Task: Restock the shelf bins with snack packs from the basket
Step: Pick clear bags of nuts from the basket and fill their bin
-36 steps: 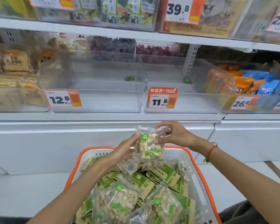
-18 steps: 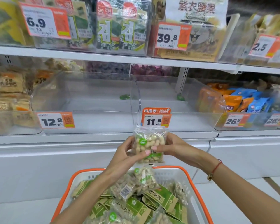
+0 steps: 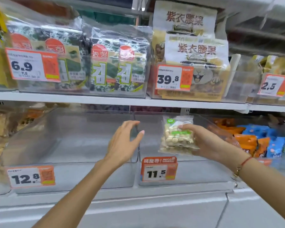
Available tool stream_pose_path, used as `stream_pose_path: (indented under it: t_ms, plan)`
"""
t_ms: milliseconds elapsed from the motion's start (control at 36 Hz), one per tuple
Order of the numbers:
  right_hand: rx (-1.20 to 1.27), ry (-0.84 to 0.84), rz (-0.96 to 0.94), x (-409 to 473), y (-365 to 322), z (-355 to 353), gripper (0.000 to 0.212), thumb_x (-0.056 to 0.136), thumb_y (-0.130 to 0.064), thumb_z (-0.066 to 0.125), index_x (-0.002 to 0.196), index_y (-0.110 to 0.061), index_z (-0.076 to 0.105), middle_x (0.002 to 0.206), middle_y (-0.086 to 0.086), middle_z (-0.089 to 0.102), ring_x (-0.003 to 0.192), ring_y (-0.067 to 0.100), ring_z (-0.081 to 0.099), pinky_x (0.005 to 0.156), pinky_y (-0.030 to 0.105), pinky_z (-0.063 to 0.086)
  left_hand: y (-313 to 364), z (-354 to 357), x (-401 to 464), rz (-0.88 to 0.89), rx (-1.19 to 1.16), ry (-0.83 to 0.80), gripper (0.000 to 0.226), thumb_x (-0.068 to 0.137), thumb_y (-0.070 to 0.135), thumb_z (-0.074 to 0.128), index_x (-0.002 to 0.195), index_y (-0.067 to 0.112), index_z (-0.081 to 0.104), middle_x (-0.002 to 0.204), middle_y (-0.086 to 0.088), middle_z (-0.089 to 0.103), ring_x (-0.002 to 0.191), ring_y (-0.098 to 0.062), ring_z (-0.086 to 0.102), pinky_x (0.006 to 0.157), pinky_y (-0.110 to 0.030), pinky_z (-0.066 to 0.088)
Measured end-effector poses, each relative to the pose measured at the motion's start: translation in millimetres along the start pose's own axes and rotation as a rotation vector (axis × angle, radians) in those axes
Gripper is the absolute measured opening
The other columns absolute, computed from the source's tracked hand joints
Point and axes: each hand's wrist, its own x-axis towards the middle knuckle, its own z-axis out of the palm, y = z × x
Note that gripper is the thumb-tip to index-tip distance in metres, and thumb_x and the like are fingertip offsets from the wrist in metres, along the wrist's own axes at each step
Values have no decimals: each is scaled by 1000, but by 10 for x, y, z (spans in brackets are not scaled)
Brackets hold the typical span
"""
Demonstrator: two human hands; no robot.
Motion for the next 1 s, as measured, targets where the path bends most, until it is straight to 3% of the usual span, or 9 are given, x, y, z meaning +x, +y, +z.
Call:
stream_pose_path:
  t_ms: [83,139,250,444,528,639,694,806,1000]
  plan:
    - [-41,71,81,457,-21,-92,77,48,-49,84,116,-21,61,105,5,51,106,26,54,90,39,44,-104,139,162,-13,66,-66,47,94,49,47,137,34,39,142,15,40,129,-9,40,97,-32,40]
    - [-68,51,105,765,29,-100,74,50,-47,84,114,-16,62,105,6,61,103,24,58,98,41,45,-187,215,211,-29,70,-87,48,94,47,47,139,31,38,145,12,38,129,-13,41,101,-33,40]
    - [-233,-13,79,1229,72,126,38,80,-34,74,108,-12,63,101,3,69,92,16,63,82,28,50,-263,275,205,-31,3,-113,50,95,45,45,141,29,35,149,13,32,131,-13,39,105,-34,37]
    - [-269,-99,-27,1723,194,466,41,83,-12,72,118,-13,50,114,5,64,112,20,59,105,37,43,-275,287,194,-86,-7,-118,56,93,53,40,144,38,23,151,15,27,131,-16,40,92,-29,36]
    - [-336,-24,-85,1904,341,548,53,76,-9,78,122,-4,51,117,12,63,112,27,60,100,39,48,-281,307,196,-102,8,-106,57,92,55,38,144,39,21,151,17,28,128,-16,43,87,-27,34]
    - [-515,137,-177,1978,442,609,52,77,-20,78,116,-14,44,96,-8,49,97,14,47,72,20,41,-302,318,184,-95,-3,-93,56,91,56,38,143,42,21,150,19,29,128,-16,44,87,-29,34]
    - [-623,202,-196,1976,469,590,59,76,-31,78,122,-14,45,104,-5,47,98,14,45,76,21,39,-293,315,175,-97,-13,-83,55,92,54,39,143,42,23,149,19,30,127,-15,44,86,-27,33]
    - [-501,290,-84,2022,528,572,71,67,-30,85,122,-13,43,110,7,55,89,22,62,66,26,56,-266,303,175,-86,-5,-79,55,92,54,39,143,41,24,149,19,30,127,-15,44,87,-29,34]
    - [-389,146,-97,2066,565,661,44,75,-15,80,112,-11,57,122,12,60,107,27,62,79,31,56,-271,302,175,-90,5,-78,56,92,55,39,144,38,24,150,18,29,127,-16,45,91,-33,37]
